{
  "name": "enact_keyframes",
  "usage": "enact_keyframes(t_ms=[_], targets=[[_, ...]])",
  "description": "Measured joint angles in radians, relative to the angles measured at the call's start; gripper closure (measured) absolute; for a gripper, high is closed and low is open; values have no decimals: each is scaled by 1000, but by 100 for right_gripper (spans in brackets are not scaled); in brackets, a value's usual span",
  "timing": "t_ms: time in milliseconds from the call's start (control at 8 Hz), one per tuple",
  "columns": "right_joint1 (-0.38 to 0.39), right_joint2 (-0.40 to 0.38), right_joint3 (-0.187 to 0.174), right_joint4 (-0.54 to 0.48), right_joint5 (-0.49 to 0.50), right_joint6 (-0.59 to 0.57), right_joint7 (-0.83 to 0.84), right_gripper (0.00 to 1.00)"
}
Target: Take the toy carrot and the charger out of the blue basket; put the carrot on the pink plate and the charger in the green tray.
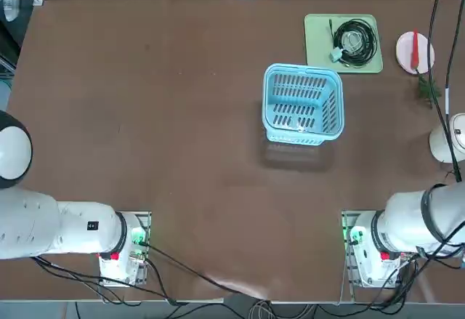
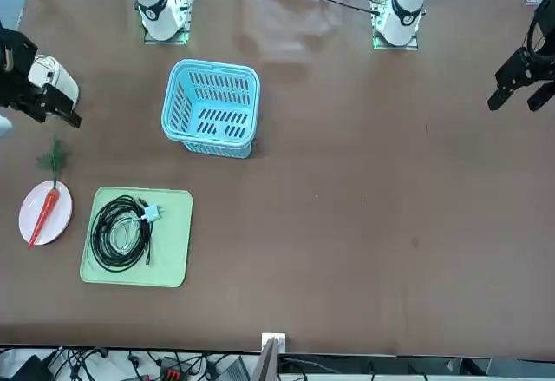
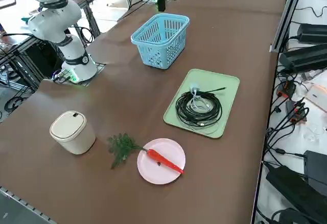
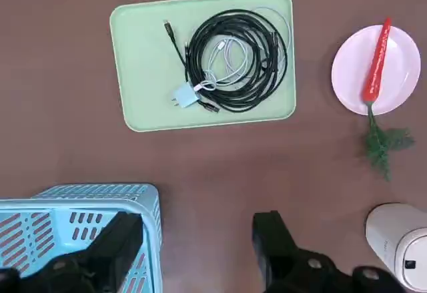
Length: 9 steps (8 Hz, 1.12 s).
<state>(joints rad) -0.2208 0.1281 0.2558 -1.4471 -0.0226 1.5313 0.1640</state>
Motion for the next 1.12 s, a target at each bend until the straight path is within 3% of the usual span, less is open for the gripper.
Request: enact_keyframes(t_ms=[375, 500, 625, 750, 875, 1125], targets=[[-3, 25, -2, -1, 0, 6, 0, 0], [11, 21, -18, 0, 0, 8, 0, 0], [67, 16, -78, 0, 0, 8, 0, 0], [147, 15, -166, 0, 0, 8, -2, 0], [190, 16, -214, 0, 0, 8, -4, 0], [201, 17, -231, 0, 0, 8, -6, 0]])
